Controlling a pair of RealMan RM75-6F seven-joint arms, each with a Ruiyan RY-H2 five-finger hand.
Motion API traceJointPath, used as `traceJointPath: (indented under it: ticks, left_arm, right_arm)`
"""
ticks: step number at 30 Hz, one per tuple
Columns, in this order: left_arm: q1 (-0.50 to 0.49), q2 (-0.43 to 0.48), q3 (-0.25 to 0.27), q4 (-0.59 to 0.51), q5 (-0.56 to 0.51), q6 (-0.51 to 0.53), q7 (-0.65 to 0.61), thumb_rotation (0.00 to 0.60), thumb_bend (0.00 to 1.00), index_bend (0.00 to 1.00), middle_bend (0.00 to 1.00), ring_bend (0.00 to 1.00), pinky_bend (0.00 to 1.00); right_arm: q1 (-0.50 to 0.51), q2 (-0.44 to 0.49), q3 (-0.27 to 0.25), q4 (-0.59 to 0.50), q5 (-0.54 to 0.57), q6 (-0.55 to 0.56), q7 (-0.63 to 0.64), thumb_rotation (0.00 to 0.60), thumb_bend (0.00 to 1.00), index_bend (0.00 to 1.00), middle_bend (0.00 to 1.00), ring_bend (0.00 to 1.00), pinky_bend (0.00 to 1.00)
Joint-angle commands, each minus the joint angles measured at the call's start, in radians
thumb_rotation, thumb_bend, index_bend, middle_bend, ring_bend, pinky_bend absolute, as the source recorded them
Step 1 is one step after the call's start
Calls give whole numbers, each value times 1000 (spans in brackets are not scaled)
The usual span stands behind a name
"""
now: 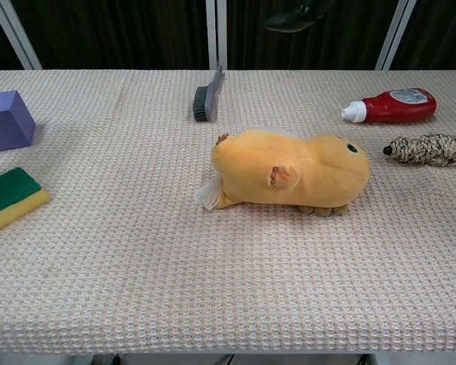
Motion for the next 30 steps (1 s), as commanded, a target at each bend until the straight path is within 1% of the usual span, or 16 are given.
traceJointPath:
  ticks: [1, 2, 4, 7, 10, 15, 19, 23, 30]
  left_arm:
    - [2, 2, 0, 2, -5, -3, 5, 600, 185, 73, 59, 52, 215]
    - [3, 4, 1, 1, -8, -6, 7, 600, 192, 73, 59, 52, 215]
    - [3, 8, 1, 0, -11, -10, 12, 600, 200, 73, 59, 52, 216]
    - [2, 12, -1, -2, -14, -14, 15, 600, 200, 73, 59, 52, 215]
    - [0, 11, -3, -1, -17, -18, 16, 600, 200, 73, 59, 52, 215]
    - [-5, 8, 0, 4, -16, -31, 18, 600, 201, 73, 59, 51, 215]
    - [-5, 6, 1, 6, -14, -30, 19, 600, 200, 73, 60, 51, 214]
    - [-3, 8, 3, 6, -17, -32, 19, 600, 200, 73, 59, 49, 213]
    - [1, 14, 7, 3, -15, -33, 23, 600, 201, 73, 60, 44, 211]
  right_arm:
    - [166, 18, -14, -9, 260, -114, -104, 600, 320, 143, 171, 0, 0]
    - [202, 21, -27, -8, 334, -127, -112, 600, 320, 150, 177, 0, 0]
    - [265, 20, -51, -2, 441, -136, -130, 600, 320, 155, 184, 0, 0]
    - [338, 4, -85, 6, 521, -124, -160, 600, 321, 174, 186, 0, 0]
    - [386, -10, -109, -5, 567, -113, -164, 600, 321, 189, 187, 0, 0]
    - [449, -31, -174, 6, 629, -94, -192, 600, 321, 225, 211, 0, 0]
    - [488, -55, -221, 14, 669, -78, -204, 600, 322, 226, 223, 0, 0]
    - [507, -81, -245, 22, 668, -51, -204, 600, 324, 229, 231, 0, 0]
    - [541, -123, -288, 36, 678, -3, -232, 600, 336, 275, 288, 0, 0]
